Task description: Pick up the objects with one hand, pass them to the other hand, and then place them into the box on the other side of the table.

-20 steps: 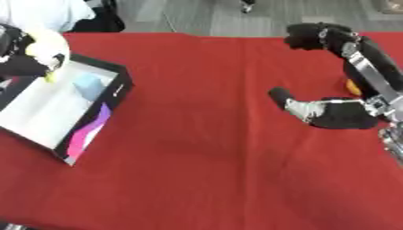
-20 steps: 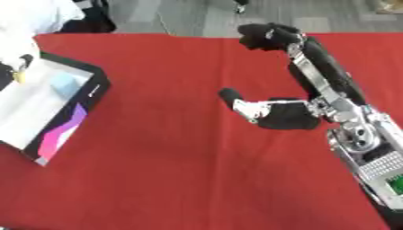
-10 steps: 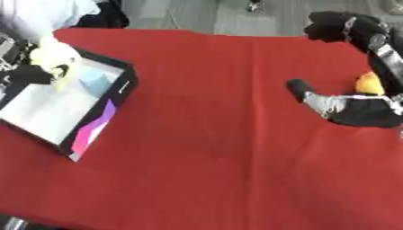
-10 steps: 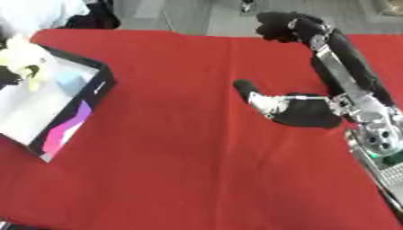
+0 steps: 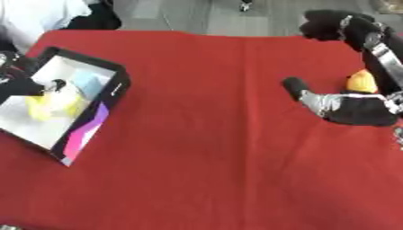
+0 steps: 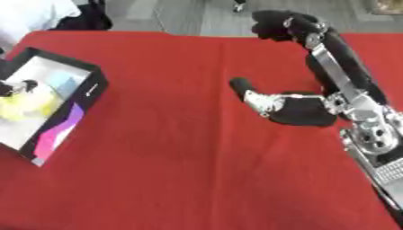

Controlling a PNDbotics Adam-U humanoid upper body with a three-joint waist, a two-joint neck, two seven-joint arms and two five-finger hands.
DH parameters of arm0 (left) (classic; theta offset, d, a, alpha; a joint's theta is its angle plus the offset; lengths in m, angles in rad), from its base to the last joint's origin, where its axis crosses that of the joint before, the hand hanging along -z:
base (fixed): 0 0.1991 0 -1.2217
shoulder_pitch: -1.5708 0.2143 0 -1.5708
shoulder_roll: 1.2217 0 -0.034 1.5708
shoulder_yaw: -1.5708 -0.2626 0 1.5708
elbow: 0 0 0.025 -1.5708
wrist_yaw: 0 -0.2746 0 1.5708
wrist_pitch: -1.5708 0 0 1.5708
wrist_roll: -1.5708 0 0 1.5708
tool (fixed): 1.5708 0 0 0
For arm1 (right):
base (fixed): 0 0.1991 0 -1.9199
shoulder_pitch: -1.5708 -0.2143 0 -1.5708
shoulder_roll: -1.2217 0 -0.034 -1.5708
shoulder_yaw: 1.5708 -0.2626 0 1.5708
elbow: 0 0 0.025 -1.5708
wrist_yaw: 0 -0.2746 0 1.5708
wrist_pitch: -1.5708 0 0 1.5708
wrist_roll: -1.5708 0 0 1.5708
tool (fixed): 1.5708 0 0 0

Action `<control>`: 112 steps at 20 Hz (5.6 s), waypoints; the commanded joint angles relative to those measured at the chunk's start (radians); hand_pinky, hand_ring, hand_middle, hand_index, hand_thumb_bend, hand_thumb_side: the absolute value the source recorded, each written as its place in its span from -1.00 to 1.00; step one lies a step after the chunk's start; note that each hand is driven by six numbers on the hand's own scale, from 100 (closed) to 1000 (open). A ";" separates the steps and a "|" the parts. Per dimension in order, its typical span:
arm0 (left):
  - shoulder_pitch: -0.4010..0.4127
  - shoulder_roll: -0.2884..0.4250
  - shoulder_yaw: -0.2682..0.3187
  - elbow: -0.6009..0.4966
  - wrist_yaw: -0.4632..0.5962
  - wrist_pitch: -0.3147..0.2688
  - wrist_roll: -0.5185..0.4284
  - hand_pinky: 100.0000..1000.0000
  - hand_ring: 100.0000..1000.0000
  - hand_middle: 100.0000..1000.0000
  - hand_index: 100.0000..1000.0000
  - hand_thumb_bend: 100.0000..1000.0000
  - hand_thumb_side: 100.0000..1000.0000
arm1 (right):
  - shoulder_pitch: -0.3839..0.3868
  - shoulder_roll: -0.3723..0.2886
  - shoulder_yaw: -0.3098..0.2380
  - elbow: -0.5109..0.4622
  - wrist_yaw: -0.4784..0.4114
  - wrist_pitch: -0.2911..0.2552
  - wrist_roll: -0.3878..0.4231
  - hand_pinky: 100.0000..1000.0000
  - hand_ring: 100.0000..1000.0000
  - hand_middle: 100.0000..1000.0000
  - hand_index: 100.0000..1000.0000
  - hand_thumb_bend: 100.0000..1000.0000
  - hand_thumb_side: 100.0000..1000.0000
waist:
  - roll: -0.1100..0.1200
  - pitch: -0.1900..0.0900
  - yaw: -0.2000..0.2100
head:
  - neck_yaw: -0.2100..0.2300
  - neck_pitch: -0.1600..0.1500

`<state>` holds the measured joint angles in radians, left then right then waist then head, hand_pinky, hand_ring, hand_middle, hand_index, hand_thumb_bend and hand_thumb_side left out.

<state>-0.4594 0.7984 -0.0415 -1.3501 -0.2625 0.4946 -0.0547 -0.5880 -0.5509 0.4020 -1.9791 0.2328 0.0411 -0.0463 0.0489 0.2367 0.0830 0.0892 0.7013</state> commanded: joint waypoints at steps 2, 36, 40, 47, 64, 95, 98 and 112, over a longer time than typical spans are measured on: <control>-0.016 0.024 0.021 0.008 -0.042 0.002 0.005 0.63 0.52 0.48 0.66 0.16 0.09 | -0.010 -0.025 -0.015 -0.021 -0.006 -0.005 -0.003 0.60 0.51 0.42 0.73 -0.36 -0.40 | -0.005 0.001 -0.001 | -0.014 -0.006; -0.002 0.012 0.043 -0.161 0.050 -0.058 0.079 0.50 0.38 0.28 0.46 0.06 0.07 | -0.003 -0.336 -0.202 0.040 -0.108 0.233 0.337 0.69 0.64 0.58 0.76 -0.48 -0.02 | 0.014 -0.016 -0.032 | -0.270 0.000; -0.013 0.007 0.046 -0.167 0.049 -0.051 0.087 0.50 0.37 0.27 0.47 0.04 0.07 | -0.035 -0.391 -0.203 0.108 -0.102 0.189 0.458 0.71 0.65 0.58 0.75 -0.46 -0.02 | 0.008 -0.013 -0.027 | -0.268 0.003; -0.033 -0.020 0.066 -0.206 0.114 -0.069 0.138 0.50 0.35 0.24 0.43 -0.02 0.05 | -0.081 -0.434 -0.196 0.225 -0.122 0.119 0.581 0.73 0.70 0.60 0.76 -0.37 -0.17 | 0.000 0.005 -0.008 | -0.269 -0.008; -0.073 -0.036 0.069 -0.248 0.163 -0.080 0.166 0.50 0.35 0.23 0.41 -0.04 0.07 | -0.106 -0.434 -0.211 0.406 0.047 -0.012 0.652 0.78 0.73 0.62 0.74 -0.26 -0.52 | -0.018 0.074 0.056 | -0.311 -0.092; -0.086 -0.047 0.077 -0.261 0.171 -0.082 0.169 0.50 0.35 0.24 0.36 -0.11 0.08 | -0.079 -0.454 -0.253 0.532 0.199 0.026 0.483 0.78 0.68 0.56 0.69 -0.72 -0.71 | -0.006 0.151 0.100 | -0.376 -0.145; -0.085 -0.047 0.077 -0.262 0.172 -0.083 0.170 0.50 0.35 0.24 0.36 -0.12 0.08 | -0.074 -0.454 -0.254 0.539 0.212 0.026 0.467 0.78 0.68 0.56 0.69 -0.71 -0.70 | -0.006 0.159 0.104 | -0.377 -0.147; -0.081 -0.051 0.082 -0.266 0.176 -0.085 0.173 0.52 0.35 0.24 0.34 -0.14 0.09 | -0.068 -0.450 -0.251 0.548 0.224 0.021 0.445 0.75 0.54 0.28 0.46 -0.98 -0.87 | 0.001 0.173 0.102 | -0.381 -0.143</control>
<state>-0.5292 0.7199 0.0219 -1.5984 -0.0893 0.4116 0.1147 -0.6500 -0.9648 0.1621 -1.4301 0.4526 0.0628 0.3986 0.0438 0.4140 0.1855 -0.2899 0.5681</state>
